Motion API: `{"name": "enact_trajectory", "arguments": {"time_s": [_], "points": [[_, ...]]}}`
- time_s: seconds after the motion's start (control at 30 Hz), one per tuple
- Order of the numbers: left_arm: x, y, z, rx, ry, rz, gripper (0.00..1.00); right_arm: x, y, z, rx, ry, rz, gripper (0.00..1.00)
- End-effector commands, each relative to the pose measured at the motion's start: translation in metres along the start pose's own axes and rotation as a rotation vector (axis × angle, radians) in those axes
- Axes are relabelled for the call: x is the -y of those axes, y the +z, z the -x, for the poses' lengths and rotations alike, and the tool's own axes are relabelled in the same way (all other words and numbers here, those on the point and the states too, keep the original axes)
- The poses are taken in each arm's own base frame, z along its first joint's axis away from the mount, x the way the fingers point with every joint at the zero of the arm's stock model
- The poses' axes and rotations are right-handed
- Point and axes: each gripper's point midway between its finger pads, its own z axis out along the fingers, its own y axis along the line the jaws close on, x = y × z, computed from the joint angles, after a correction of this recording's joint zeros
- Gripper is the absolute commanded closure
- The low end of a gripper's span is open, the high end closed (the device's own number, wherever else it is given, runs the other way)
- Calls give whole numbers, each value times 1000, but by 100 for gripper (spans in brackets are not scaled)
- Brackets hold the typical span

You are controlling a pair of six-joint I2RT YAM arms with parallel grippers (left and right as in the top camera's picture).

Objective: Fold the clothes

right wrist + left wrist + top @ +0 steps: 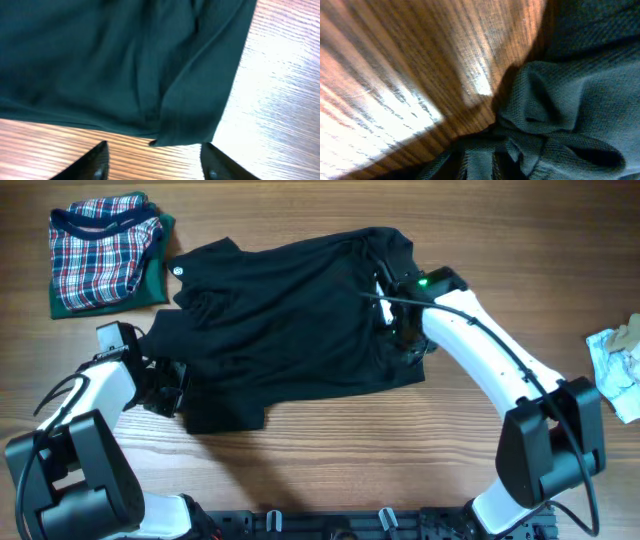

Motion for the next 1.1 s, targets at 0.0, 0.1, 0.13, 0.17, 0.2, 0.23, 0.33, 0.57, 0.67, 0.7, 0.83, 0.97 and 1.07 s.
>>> {"name": "enact_trajectory", "arguments": {"time_s": [0.0, 0.1, 0.13, 0.17, 0.2, 0.23, 0.33, 0.57, 0.67, 0.7, 0.83, 0.97, 1.07], "points": [[-80, 25, 7, 57, -57, 290, 80, 16, 12, -17, -42, -24, -120, 44], [-53, 33, -5, -13, 109, 182, 88, 22, 18, -26, -68, -31, -157, 45], [-46, 35, -9, -19, 139, 164, 90, 22, 18, -26, -68, -30, -156, 45], [-43, 37, -13, -24, 184, 166, 92, 22, 18, -26, -68, -31, -155, 45], [-42, 39, -18, -34, 240, 174, 95, 22, 18, -26, -71, -30, -155, 44], [-43, 38, -24, -48, 275, 185, 96, 22, 18, -27, -74, -31, -155, 44], [-34, 21, -38, -48, 336, 160, 96, 13, 19, -28, -78, -33, -99, 43], [-20, -51, -66, 69, 422, 35, 96, 0, 20, -25, -70, -31, -25, 42], [-26, -80, -82, 118, 446, -21, 96, -2, 20, -21, -53, -61, -14, 42], [-28, -87, -86, 132, 453, -38, 96, -3, 21, -20, -49, -73, -13, 42], [-25, -120, -98, 250, 509, -174, 96, -5, 23, -9, -2, -131, -7, 44], [-23, -134, -99, 322, 531, -227, 96, -3, 28, -7, 15, -158, -18, 45], [-23, -134, -98, 325, 531, -226, 96, -1, 34, -15, -9, -158, -27, 49]]}}
